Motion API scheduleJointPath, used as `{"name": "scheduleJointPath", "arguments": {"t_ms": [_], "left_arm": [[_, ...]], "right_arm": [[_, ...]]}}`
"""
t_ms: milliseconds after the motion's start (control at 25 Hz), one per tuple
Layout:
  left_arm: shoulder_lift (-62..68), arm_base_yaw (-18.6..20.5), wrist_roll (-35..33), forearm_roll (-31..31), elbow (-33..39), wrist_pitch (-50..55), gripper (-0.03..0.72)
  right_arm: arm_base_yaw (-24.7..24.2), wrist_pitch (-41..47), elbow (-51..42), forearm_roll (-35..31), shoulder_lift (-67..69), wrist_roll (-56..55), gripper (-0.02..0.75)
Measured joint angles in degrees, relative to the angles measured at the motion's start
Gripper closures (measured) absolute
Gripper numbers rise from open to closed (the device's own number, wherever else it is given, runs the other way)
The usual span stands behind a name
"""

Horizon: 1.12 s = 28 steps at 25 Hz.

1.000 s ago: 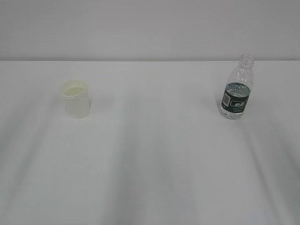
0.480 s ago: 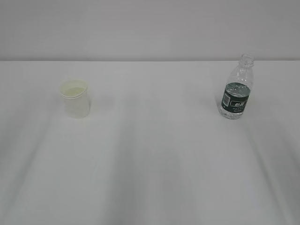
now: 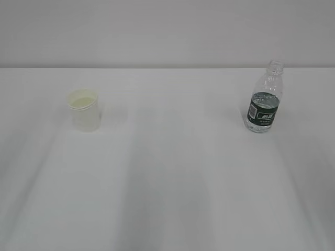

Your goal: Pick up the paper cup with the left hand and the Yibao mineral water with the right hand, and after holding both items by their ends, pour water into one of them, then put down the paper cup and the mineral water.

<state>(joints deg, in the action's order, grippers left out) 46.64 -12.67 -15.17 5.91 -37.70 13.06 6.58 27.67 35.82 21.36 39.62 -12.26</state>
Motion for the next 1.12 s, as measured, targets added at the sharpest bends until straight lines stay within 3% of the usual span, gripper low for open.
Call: {"name": "scheduleJointPath", "arguments": {"t_ms": [600, 1120], "left_arm": [[-0.69, 0.0, 0.0, 1.17, -0.35, 3.48, 0.211], [-7.07, 0.0, 0.0, 3.91, -4.85, 12.85, 0.213]], "right_arm": [[0.0, 8.33, 0.52, -3.39, -2.51, 0.83, 0.148], [0.0, 13.17, 3.62, -10.71, -2.72, 7.18, 0.148]]}}
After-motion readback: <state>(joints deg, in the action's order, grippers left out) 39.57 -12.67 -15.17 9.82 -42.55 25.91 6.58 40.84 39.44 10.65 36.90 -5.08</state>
